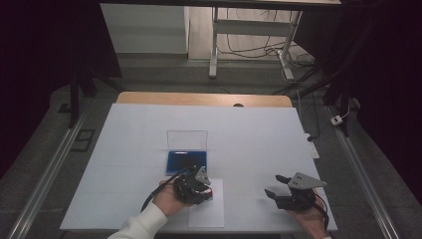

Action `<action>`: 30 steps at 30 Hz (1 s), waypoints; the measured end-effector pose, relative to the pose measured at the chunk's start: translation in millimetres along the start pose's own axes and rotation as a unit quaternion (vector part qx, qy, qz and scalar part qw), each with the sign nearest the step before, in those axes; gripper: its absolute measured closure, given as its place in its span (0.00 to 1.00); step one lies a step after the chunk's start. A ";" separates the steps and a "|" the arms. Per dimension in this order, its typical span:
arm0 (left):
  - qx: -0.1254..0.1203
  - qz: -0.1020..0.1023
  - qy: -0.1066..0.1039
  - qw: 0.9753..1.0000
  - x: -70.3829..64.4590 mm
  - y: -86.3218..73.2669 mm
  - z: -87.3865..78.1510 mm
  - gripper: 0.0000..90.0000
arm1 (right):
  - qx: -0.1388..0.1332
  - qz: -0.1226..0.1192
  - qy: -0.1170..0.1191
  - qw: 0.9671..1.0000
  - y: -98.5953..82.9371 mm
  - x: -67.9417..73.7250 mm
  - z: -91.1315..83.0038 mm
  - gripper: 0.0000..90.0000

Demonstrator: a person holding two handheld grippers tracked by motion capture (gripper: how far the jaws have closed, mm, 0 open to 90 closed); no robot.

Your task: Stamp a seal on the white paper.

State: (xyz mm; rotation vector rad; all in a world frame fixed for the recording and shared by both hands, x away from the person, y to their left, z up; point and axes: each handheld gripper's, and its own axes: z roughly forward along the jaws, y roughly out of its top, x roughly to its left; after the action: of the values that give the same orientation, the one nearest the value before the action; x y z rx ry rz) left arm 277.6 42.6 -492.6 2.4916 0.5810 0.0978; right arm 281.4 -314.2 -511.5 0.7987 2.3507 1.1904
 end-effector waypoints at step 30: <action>-0.088 -0.019 -0.006 0.996 9.0 -0.5 -48.9 0.78 | 0.001 0.001 -0.004 1.000 -0.4 -1.1 -2.2 0.36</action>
State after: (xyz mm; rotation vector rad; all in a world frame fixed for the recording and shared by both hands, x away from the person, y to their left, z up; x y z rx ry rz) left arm 276.1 72.2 -452.7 2.3088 0.5892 0.1140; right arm 280.9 -316.4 -510.5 0.8044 2.3456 1.1840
